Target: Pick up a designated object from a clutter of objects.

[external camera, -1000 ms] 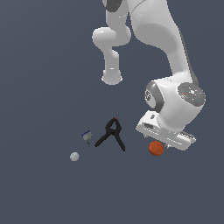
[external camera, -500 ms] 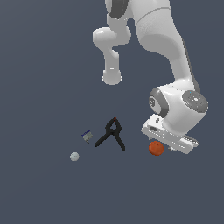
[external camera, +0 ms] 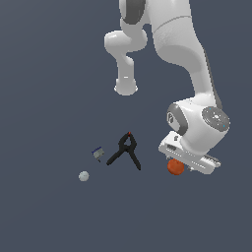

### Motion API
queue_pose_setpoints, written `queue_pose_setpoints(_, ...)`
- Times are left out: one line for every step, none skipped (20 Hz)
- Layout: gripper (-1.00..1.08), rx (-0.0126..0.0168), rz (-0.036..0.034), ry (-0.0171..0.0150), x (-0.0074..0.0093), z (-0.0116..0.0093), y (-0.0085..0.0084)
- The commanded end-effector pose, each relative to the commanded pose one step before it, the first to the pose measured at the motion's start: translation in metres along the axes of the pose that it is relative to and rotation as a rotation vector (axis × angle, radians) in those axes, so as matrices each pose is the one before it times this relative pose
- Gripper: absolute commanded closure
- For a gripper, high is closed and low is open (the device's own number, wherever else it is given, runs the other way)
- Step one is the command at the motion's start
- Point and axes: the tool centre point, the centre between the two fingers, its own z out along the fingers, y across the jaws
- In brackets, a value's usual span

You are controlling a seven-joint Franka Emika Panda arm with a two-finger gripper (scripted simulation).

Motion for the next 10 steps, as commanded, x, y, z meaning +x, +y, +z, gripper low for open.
queue_pose_setpoints(-0.92, -0.00094, 0.00092, -0.00072, -0.00062, 0.0139, 0.00065)
queue_pose_setpoints(-0.92, 0.0, 0.0, 0.0, -0.00031, 0.00536, -0.00006)
queue_pose_setpoints(-0.92, 0.00014, 0.00066, 0.00014, 0.00009, 0.00444, 0.00021)
queue_pose_setpoints(-0.92, 0.0, 0.0, 0.0, -0.00017, 0.00378, -0.00011)
queue_pose_setpoints(-0.92, 0.0, 0.0, 0.0, -0.00009, 0.00299, -0.00015)
queue_pose_setpoints(-0.92, 0.0, 0.0, 0.0, 0.0, 0.0022, -0.00021)
queue_pose_setpoints(-0.92, 0.00013, 0.00067, 0.0001, 0.00044, 0.0013, 0.00002)
queue_pose_setpoints(-0.92, 0.0, 0.0, 0.0, 0.0002, 0.00062, -0.00033)
queue_pose_setpoints(-0.92, 0.0, 0.0, 0.0, 0.00025, -0.00009, -0.00034)
queue_pose_setpoints(-0.92, 0.0, 0.0, 0.0, 0.00011, -0.00017, -0.00013)
